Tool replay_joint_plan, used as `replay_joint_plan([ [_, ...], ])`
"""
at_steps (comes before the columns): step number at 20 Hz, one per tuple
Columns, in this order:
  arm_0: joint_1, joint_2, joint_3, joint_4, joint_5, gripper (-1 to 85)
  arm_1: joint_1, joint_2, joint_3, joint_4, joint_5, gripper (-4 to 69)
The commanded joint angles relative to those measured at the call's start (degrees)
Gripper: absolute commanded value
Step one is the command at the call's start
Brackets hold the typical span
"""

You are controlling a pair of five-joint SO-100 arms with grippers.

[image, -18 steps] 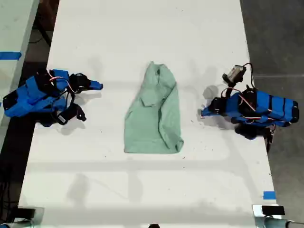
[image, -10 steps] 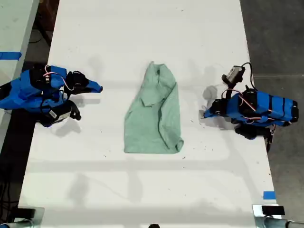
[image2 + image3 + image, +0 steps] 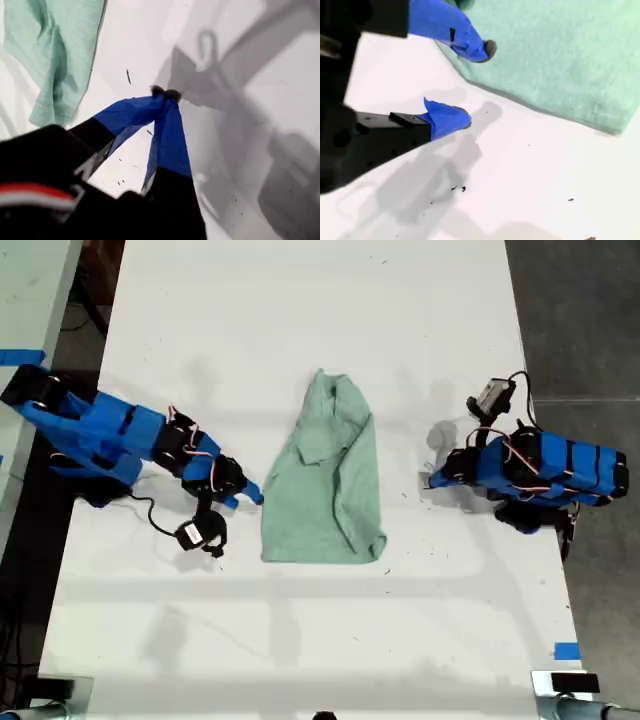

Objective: Fold t shirt

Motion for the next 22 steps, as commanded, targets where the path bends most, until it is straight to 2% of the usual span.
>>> replay_joint_plan([
  [1,0.5,-12.6,-11.6,-1.4,-0.4,18.4,-0.4,0.1,-0.8,0.3,-1.2,-2.3],
  [8,-2.3,-29.8,-26.4,3.8,2.3,18.1,-0.7,0.1,-0.7,0.2,-1.2,-2.5],
  [9,-3.0,-30.8,-26.5,3.5,2.9,12.4,-0.7,0.1,-0.7,0.2,-1.2,-2.5],
  [10,-3.4,-31.5,-26.3,3.6,1.9,-0.1,-0.7,0.1,-0.7,0.2,-1.2,-2.5],
  [12,-3.8,-31.6,-27.2,4.2,1.8,-0.2,-0.8,0.1,-0.7,0.2,-1.2,-2.5],
  [14,-3.9,-30.9,-32.1,9.9,1.8,-0.2,-0.8,0.1,-0.7,0.2,-1.2,-2.5],
  [18,-2.9,-34.3,-54.4,27.0,2.7,-0.2,-0.8,0.1,-0.7,0.2,-1.2,-2.5],
  [19,-2.3,-35.2,-60.0,28.9,3.2,-0.2,-0.8,0.1,-0.7,0.2,-1.2,-2.5],
  [22,-2.2,-35.2,-66.2,29.0,5.3,-0.2,-0.8,0.1,-0.7,0.2,-1.2,-2.5],
])
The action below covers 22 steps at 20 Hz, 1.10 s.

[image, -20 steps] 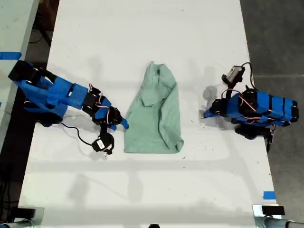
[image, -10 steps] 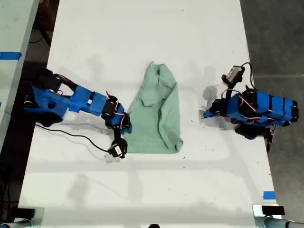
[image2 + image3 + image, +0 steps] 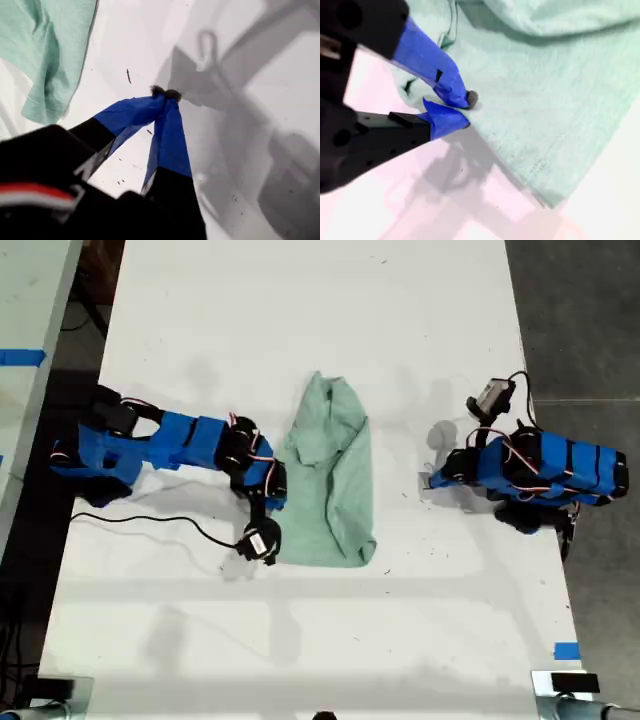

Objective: Fold t shirt

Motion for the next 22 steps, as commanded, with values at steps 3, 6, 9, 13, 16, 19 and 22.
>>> replay_joint_plan([
  [3,-0.9,-0.7,-6.3,-4.8,5.7,-0.2,-0.5,0.1,-0.7,0.2,-1.2,-2.5],
  [6,-2.1,-4.4,-7.2,-15.7,12.4,-0.2,-0.5,0.1,-0.6,0.2,-1.1,-2.5],
  [9,-2.5,-8.9,-7.7,-27.9,18.5,-0.2,-0.4,0.1,-0.6,0.2,-1.1,-2.5],
  [13,-2.5,-12.3,-7.8,-35.9,22.2,1.0,-0.4,0.1,-0.6,0.2,-1.1,-2.5],
  [16,-2.4,-13.4,-7.6,-36.9,22.5,18.1,-0.4,0.1,-0.6,0.1,-1.2,-2.5],
  [19,-2.6,-13.1,-7.6,-36.5,22.9,20.0,-0.4,0.1,-0.6,0.1,-1.2,-2.5],
  [22,-3.5,-7.5,-6.9,-33.7,24.3,15.1,-0.4,0.1,-0.5,0.1,-1.2,-2.5],
])
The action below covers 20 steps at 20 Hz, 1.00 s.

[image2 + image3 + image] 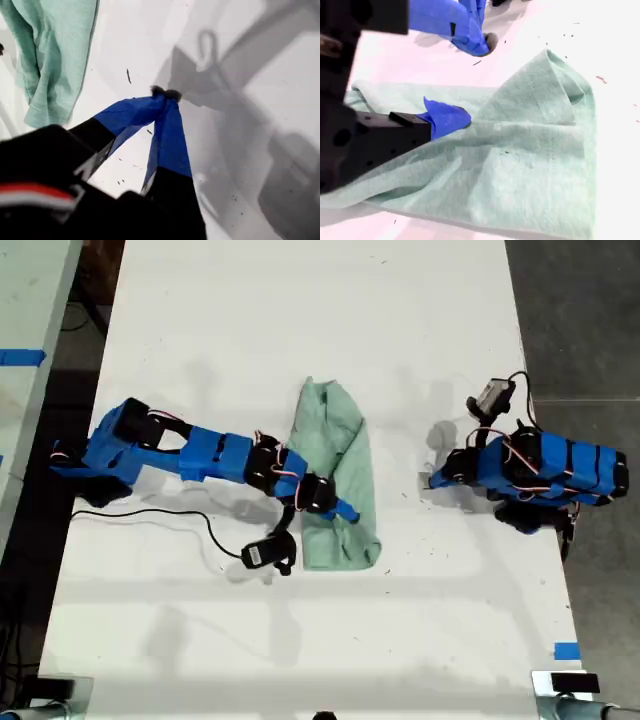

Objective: Fold t shirt

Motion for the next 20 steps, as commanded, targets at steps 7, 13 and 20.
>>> replay_joint_plan([
  [7,-3.3,44.8,14.9,9.4,3.7,-0.2,-0.5,0.1,-0.5,0.1,-1.1,-2.5],
  [13,-12.0,106.4,85.8,-7.4,-1.1,-0.3,-0.4,0.1,-0.4,-0.2,-1.0,-2.5],
  [20,-15.7,147.1,127.7,-5.2,4.6,-0.3,-0.4,0.1,0.1,-0.9,-0.7,-2.4],
])
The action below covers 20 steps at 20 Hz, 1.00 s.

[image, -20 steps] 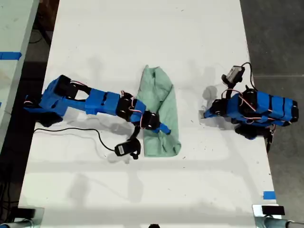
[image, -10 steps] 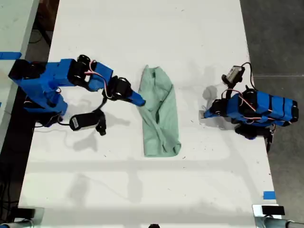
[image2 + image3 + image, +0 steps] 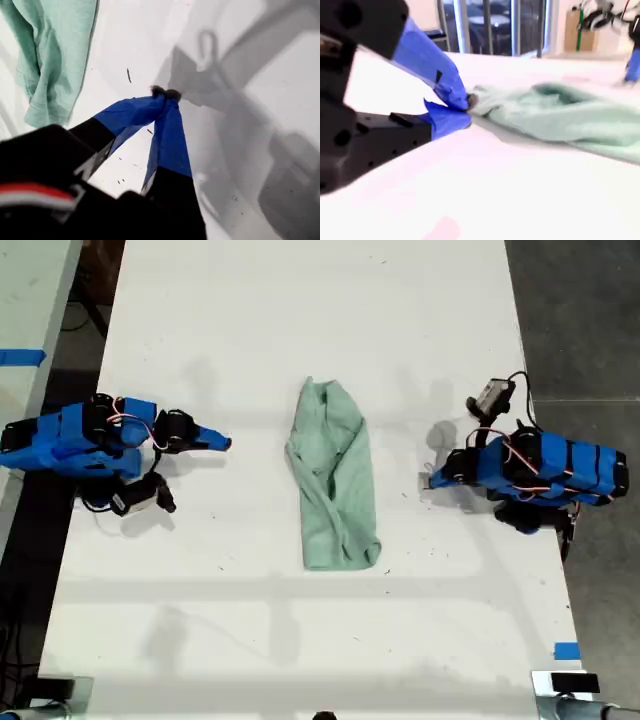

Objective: Fold t shirt

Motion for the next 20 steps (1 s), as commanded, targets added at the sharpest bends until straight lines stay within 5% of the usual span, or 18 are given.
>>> replay_joint_plan([
  [1,-0.1,4.2,2.6,0.3,1.3,-0.3,-0.4,0.1,0.2,-0.9,-0.7,-2.4],
  [20,-1.5,4.1,2.3,3.0,0.4,-0.2,-1.8,0.1,0.8,-1.1,-0.4,-2.4],
])
